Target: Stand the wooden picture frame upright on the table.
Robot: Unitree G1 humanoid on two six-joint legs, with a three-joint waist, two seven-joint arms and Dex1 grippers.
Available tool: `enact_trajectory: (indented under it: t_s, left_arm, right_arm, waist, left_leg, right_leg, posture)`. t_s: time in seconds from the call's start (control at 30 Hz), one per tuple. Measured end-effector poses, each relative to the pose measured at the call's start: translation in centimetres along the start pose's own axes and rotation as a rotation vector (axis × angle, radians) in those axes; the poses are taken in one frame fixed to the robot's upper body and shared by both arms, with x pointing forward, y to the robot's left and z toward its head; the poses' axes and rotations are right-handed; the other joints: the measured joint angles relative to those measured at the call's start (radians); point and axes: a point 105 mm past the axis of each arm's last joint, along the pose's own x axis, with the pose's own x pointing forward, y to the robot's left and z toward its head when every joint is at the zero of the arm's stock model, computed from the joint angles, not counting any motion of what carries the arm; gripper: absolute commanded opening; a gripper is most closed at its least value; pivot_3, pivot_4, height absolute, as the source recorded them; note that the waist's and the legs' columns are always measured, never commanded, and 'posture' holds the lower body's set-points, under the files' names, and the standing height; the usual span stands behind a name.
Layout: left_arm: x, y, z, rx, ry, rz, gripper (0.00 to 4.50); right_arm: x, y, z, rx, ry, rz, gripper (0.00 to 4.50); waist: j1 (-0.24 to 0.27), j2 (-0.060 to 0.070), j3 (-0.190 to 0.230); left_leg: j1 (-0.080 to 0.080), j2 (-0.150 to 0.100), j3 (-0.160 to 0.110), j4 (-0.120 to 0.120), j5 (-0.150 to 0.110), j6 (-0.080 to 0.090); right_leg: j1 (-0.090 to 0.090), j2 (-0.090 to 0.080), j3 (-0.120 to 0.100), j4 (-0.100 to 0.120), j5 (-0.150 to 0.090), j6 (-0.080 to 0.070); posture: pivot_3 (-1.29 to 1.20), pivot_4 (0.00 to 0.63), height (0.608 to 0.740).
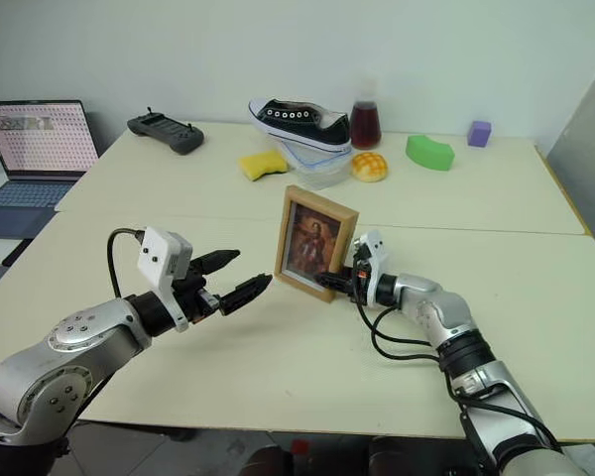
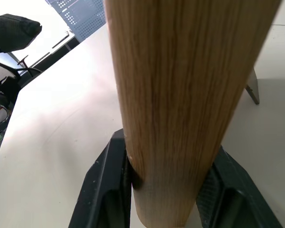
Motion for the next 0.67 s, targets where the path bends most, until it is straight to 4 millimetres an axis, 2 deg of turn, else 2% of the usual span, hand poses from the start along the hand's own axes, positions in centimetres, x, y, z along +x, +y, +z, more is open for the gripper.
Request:
enact_trajectory:
  t_s: [0.13,0.3,0.47,0.67]
  left_arm:
    - [0.0,-0.2,-1.1,0.021,0.042,-0.029,4.5]
    - [0.7,0.4,-0.3,0.011,0.004,-0.028,4.5]
    - [0.8,1.3,-0.5,0.02,0.021,-0.029,4.5]
    - [0.0,3.4,-0.2,0.03,0.095,-0.034,4.5]
  right_arm:
    - [-0.2,-0.6,-0.9,0.004,0.024,-0.035,3.33]
    - [-1.3,-0.3,-0.9,-0.012,0.017,-0.048,4.46]
    - [-3.7,0.0,-0.5,-0.087,0.027,-0.09,4.46]
    - [-9.0,0.8,1.5,-0.215,0.078,-0.143,4.46]
  waist:
    - [0.001,0.0,0.0]
    - [0.001,0.0,0.0]
    - [0.001,0.0,0.0]
    - [0.001,-0.001,0.001]
  left_leg:
    - [-0.001,0.0,0.0,0.0,0.0,0.0]
    - [-0.001,0.0,-0.001,0.0,0.0,0.0]
    - [-0.001,0.0,-0.001,0.0,0.0,0.0]
    - [-0.001,0.0,-0.001,-0.001,0.0,0.0]
  right_leg:
    - [0.0,0.0,0.0,0.0,0.0,0.0]
    - [0.0,0.0,-0.001,0.0,0.0,0.0]
    - [0.0,0.0,-0.001,-0.001,0.0,0.0]
    - [0.0,0.001,-0.001,-0.001,0.0,0.0]
  posture:
    - [0.0,0.15,0.74]
    - [0.0,0.15,0.74]
    - [0.0,0.15,0.74]
    - [0.0,0.15,0.74]
